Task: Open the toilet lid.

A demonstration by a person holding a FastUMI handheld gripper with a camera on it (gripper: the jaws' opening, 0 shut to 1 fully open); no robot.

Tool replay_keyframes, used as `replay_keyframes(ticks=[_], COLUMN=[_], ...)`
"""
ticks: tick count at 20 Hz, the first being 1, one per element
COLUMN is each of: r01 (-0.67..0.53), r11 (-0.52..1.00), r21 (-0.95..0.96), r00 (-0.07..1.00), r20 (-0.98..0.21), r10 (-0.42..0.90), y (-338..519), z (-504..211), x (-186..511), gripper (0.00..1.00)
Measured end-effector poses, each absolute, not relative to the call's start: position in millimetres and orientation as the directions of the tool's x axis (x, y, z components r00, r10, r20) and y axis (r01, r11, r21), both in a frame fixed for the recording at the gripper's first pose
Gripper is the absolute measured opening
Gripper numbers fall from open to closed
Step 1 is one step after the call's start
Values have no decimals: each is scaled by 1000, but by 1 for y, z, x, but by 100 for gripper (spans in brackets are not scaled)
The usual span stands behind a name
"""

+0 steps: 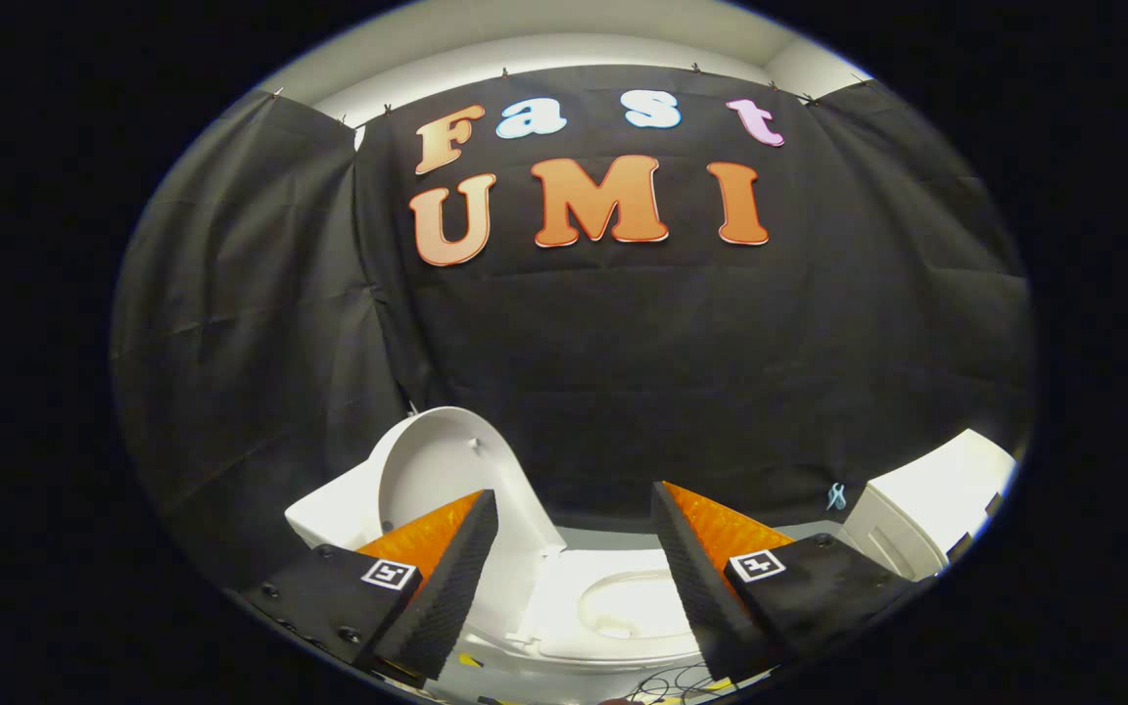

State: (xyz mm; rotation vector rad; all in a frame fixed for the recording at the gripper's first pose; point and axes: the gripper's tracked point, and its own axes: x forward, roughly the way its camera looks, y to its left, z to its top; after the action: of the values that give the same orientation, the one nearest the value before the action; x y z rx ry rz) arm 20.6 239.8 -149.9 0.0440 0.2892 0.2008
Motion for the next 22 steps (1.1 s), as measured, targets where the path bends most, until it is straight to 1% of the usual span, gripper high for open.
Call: replay_keyframes(ticks=[4,8,12,15,22], r01=[-135,-118,-131,-120,-116], r11=[990,993,991,992,993], r21=[31,-24,-33,-24,-11], r00=[963,975,973,976,976], r20=[-232,-193,-193,-187,-186], r10=[139,111,122,114,112], y=[180,143,132,125,125], z=[-121,-96,-89,-85,-86], x=[16,8,0,-2,-3], gripper=[100,100,100,98,98])
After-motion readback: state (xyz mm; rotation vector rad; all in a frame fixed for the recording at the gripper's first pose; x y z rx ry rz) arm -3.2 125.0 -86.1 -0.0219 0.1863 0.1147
